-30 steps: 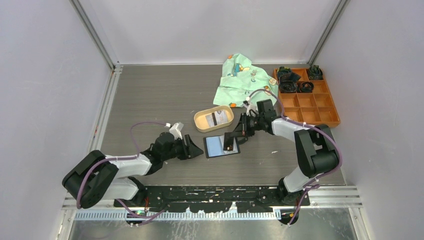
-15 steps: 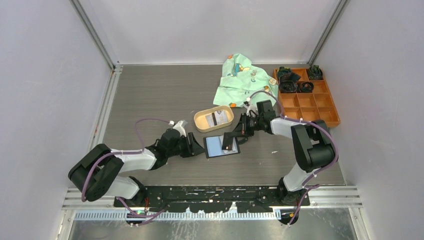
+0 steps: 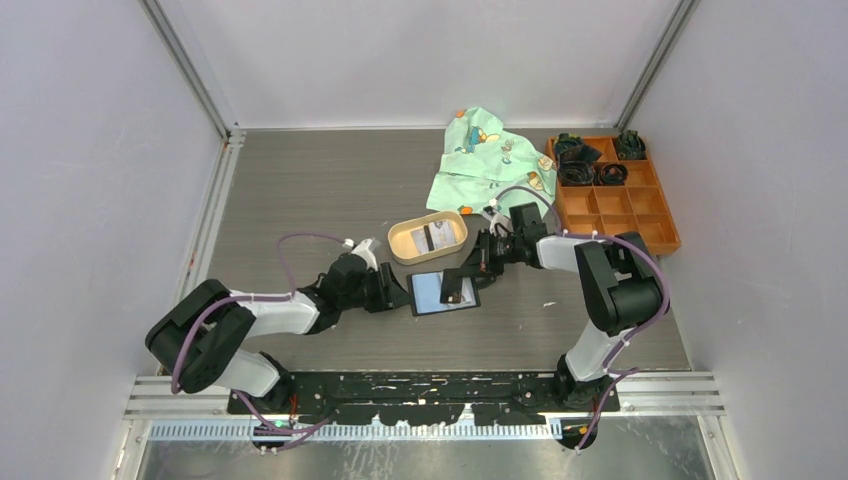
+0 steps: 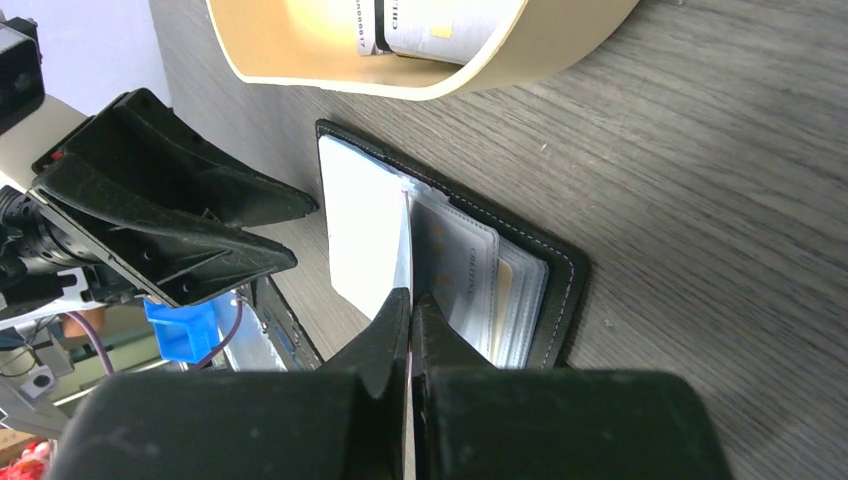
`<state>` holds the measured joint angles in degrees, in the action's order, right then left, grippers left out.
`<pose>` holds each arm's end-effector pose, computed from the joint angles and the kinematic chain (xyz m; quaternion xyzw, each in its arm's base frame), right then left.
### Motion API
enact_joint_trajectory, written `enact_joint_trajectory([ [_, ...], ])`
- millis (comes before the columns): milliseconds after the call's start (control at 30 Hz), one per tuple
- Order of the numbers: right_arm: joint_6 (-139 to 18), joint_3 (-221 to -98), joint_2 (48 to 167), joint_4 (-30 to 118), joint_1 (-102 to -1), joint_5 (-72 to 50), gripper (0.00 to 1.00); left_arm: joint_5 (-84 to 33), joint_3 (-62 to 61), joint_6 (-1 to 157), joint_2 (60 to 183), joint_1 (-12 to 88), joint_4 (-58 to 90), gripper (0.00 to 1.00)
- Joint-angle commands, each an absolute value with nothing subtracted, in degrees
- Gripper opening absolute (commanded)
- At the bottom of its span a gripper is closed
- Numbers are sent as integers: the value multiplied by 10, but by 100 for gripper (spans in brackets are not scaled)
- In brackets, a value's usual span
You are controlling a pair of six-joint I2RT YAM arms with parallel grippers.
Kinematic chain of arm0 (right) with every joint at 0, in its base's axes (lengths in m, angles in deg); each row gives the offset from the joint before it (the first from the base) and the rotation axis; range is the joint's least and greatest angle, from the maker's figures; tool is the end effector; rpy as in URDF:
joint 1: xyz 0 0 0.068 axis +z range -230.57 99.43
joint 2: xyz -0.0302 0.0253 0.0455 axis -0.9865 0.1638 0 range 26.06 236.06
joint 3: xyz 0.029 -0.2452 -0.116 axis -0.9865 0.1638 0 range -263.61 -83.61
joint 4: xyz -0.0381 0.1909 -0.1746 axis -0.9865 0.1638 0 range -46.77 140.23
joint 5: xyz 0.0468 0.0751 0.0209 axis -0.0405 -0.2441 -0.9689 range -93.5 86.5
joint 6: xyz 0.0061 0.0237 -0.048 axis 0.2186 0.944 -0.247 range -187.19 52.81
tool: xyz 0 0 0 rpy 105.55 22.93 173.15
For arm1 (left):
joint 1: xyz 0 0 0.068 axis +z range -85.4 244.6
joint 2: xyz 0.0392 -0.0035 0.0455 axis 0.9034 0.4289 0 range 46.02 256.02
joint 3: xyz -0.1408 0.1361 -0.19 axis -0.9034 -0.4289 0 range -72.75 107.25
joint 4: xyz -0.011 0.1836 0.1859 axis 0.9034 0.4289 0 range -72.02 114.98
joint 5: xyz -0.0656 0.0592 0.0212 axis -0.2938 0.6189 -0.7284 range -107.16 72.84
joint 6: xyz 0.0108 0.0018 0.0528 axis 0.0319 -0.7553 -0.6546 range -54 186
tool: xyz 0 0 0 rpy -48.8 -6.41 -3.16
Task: Put the credit cards into the card holder
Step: Insert the credit card into the card holder.
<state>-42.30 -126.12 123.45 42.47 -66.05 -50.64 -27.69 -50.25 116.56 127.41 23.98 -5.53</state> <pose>0.2853 0.1010 0.1298 -0.0439 0.8796 0.4534 0.1375 0.1835 -0.1659 0.1327 -0.0347 0.8851 -0.3834 0.2615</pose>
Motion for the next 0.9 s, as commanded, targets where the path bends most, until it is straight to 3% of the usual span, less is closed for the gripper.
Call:
enact_joint_trajectory([
  [0, -411, -1259, 1238, 394, -659, -514, 1, -274, -482, 1154, 1281, 235, -48, 44],
  [867, -403, -1252, 1262, 392, -640, -539, 1, -286, -427, 1134, 1330, 232, 7, 35],
])
